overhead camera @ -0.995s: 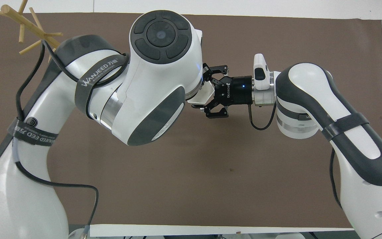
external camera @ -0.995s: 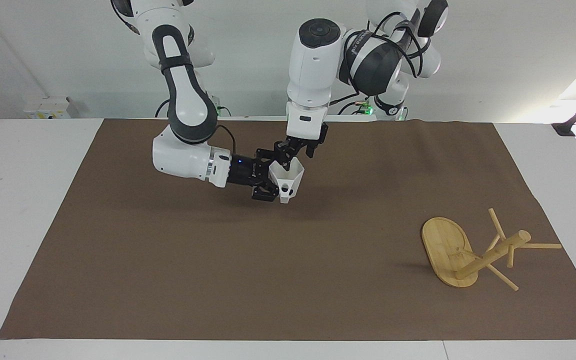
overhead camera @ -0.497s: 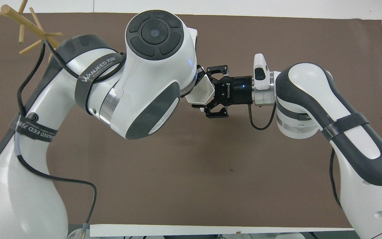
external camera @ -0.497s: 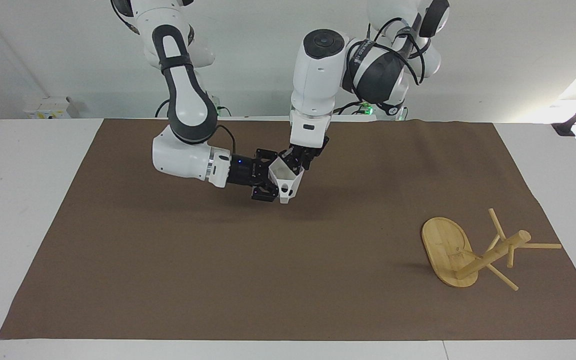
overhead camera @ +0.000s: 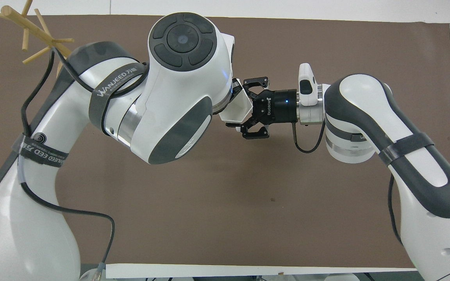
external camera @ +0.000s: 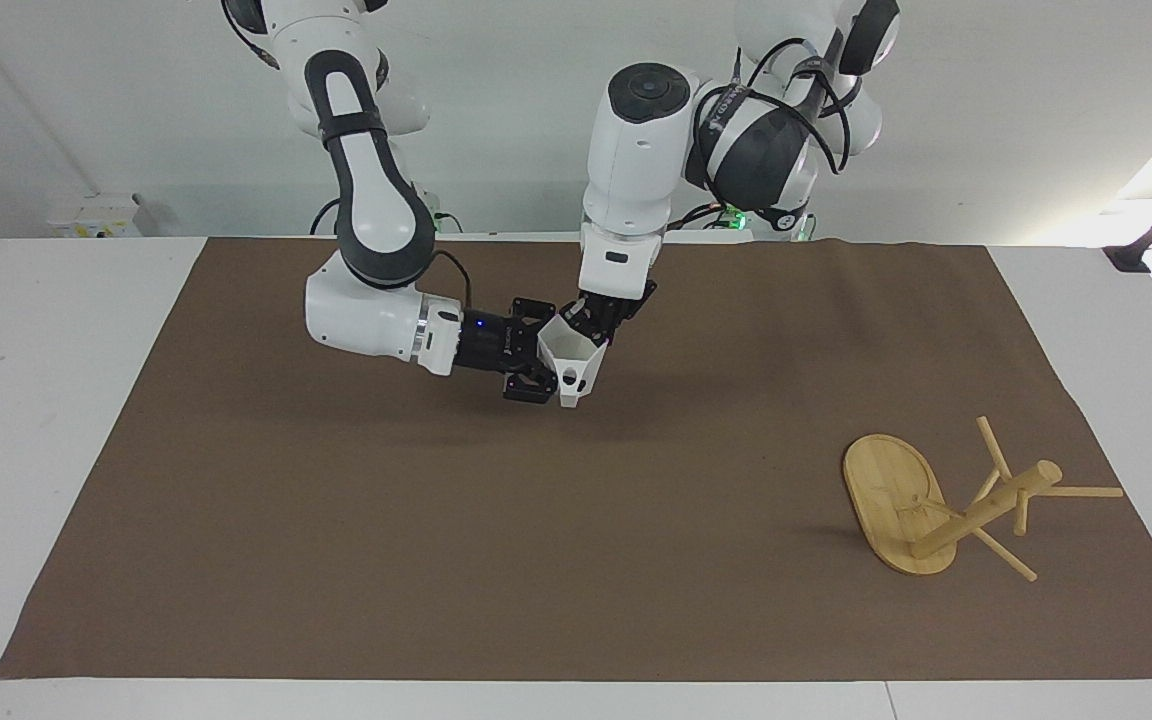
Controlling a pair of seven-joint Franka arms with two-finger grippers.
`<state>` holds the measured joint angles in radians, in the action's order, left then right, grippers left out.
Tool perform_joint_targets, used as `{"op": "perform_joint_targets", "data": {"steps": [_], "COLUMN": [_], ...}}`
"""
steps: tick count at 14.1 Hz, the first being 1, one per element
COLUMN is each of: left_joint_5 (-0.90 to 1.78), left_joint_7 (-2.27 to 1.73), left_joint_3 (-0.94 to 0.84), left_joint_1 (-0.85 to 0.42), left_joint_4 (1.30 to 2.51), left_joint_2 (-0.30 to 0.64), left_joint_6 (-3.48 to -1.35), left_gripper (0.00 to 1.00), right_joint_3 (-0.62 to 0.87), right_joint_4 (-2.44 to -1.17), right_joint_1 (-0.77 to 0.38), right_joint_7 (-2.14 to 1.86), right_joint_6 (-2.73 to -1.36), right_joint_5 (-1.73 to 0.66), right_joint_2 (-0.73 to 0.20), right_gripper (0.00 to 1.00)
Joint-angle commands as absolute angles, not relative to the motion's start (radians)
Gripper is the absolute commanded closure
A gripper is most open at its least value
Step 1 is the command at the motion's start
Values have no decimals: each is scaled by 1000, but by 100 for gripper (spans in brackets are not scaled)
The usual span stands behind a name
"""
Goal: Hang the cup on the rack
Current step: 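Carry the cup with the left gripper while the right gripper withdraws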
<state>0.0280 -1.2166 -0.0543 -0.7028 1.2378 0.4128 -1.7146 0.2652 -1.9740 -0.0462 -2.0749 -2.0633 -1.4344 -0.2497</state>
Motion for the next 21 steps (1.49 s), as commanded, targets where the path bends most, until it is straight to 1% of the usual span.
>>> {"op": "perform_joint_targets", "data": {"steps": [1,3,5,8,10,11,12,13,15,17,19,20,21], "left_joint_5": [32,32,32,29,25,28,34,34,57,57,57,57,55], "left_joint_7": [-1235,-1236,-1238,-1247,-1259,-1250,-1246,-1235,-1226,-1223,-1223,-1223,-1220], "left_joint_3": [-48,-48,-46,-37,21,47,52,49,54,54,54,54,54], "left_joint_1": [-699,-699,-698,-696,-695,-686,-636,-593,-566,-555,-531,-519,-479], "left_joint_4": [1264,1264,1264,1261,1262,1273,1296,1351,1535,1738,1978,2058,2113], "left_joint_2": [397,397,399,396,381,370,365,339,264,177,82,55,48], "left_joint_6": [-1730,-1735,-1735,-1724,-1732,-1744,-1805,-1901,-2157,-2375,-2677,-2794,-2886], "left_gripper": [100,100,100,100,100,100,100,100,100,100,100,100,100], "right_joint_3": [262,262,259,259,259,259,259,259,258,258,262,262,261], "right_joint_4": [-1988,-2017,-2023,-2011,-2000,-1985,-1967,-1941,-1893,-1841,-1751,-1715,-1668], "right_joint_1": [-35,3,56,187,280,325,359,382,405,402,394,394,393], "right_joint_7": [-2069,-2071,-2075,-2077,-2074,-2069,-2060,-2031,-1909,-1792,-1654,-1582,-1524], "right_joint_6": [-2074,-2054,-1978,-1879,-1794,-1763,-1750,-1740,-1717,-1706,-1692,-1663,-1628], "right_joint_5": [-1463,-1456,-1425,-1206,-1071,-998,-924,-866,-732,-578,-381,-329,-287], "right_joint_2": [-204,-166,-150,-152,-153,-155,-155,-155,-152,-149,-153,-152,-152], "right_gripper": [0,0,0,0,0,0,0,0,0,0,0,0,0]}}
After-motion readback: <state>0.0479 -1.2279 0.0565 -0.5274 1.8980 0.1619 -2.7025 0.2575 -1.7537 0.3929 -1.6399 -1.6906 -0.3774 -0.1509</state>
